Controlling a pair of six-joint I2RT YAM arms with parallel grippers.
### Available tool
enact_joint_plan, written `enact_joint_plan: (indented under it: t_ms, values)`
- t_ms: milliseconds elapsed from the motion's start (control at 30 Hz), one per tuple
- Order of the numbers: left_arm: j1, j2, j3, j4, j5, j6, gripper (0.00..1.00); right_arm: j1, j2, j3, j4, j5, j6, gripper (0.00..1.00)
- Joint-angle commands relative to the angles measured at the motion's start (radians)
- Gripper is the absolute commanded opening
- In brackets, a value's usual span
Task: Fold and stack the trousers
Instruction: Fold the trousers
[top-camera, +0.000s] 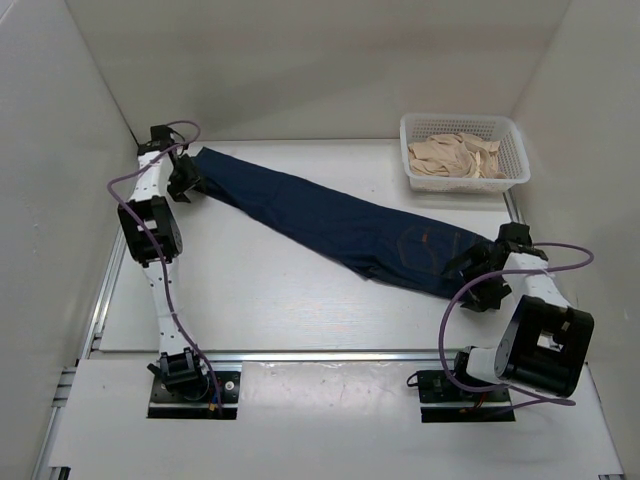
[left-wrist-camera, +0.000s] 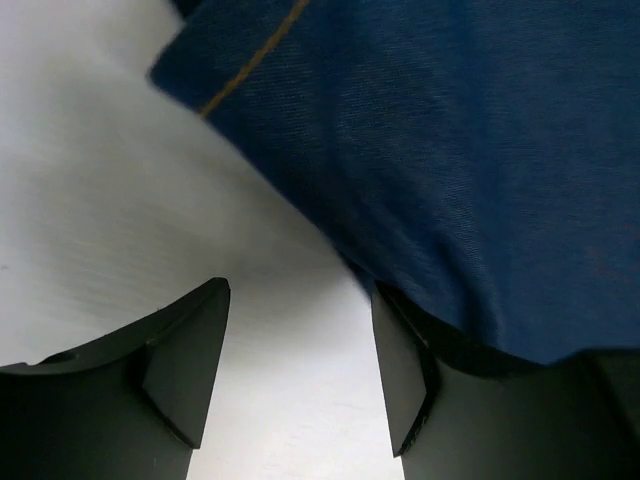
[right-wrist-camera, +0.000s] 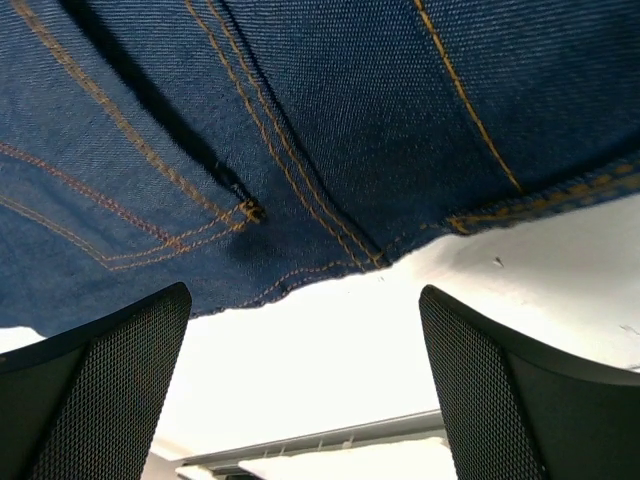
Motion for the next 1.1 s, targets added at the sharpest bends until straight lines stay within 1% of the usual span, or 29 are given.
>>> enact_joint_plan:
  t_ms: [0,133,267,333,433,533,600,633,700,733,800,833,867,900,933,1067]
  values:
    - [-0.019,0.006,0.072,-0.013,0.020,-0.023,0.70,-0.003,0.025,-0.023,0.079,-0.047,0.039,0.99]
    - [-0.039,0.050,0.106,-0.013,-0.017,-0.077,0.70,-0.003,0.091,-0.024,0.182,-0.047,0.070,0.99]
    - [-0.048,0.109,0.174,-0.013,-0.017,-0.111,0.70,-0.012,0.145,0.002,0.202,-0.047,0.070,0.98]
    - [-0.057,0.141,0.211,-0.013,0.004,-0.121,0.70,-0.012,0.159,0.015,0.202,-0.022,0.059,0.98]
    - [-0.067,0.163,0.231,-0.013,0.004,-0.144,0.65,-0.012,0.191,0.015,0.224,-0.008,0.059,0.98]
    - [-0.067,0.186,0.256,-0.003,0.015,-0.167,0.46,-0.012,0.234,0.026,0.251,0.001,0.050,0.94]
    - [-0.067,0.197,0.270,-0.003,0.027,-0.167,0.27,-0.012,0.255,0.039,0.262,0.001,0.050,0.90]
    - [-0.076,0.197,0.270,0.007,0.027,-0.178,0.10,-0.012,0.255,0.050,0.271,0.001,0.050,0.86]
    - [-0.076,0.197,0.270,0.007,0.027,-0.178,0.10,-0.012,0.277,0.062,0.271,0.010,0.050,0.78]
    - [-0.076,0.186,0.270,0.016,0.018,-0.178,0.10,-0.012,0.277,0.073,0.271,0.010,0.050,0.65]
    - [-0.076,0.157,0.259,0.016,0.006,-0.178,0.10,-0.012,0.286,0.085,0.284,0.010,0.050,0.43]
    - [-0.076,0.142,0.236,0.016,-0.006,-0.178,0.10,-0.012,0.297,0.102,0.284,0.010,0.040,0.20]
    - [-0.076,0.107,0.227,0.016,-0.006,-0.178,0.10,-0.012,0.297,0.111,0.284,0.019,0.040,0.10]
    - [-0.076,0.087,0.227,0.025,-0.022,-0.178,0.10,-0.012,0.306,0.122,0.274,0.028,0.040,0.02]
    - [-0.076,0.067,0.210,0.025,-0.022,-0.178,0.10,-0.012,0.306,0.133,0.274,0.029,0.040,0.00]
    - [-0.064,-0.048,0.162,0.025,-0.062,-0.178,0.10,-0.012,0.252,0.221,0.230,0.068,0.019,0.00]
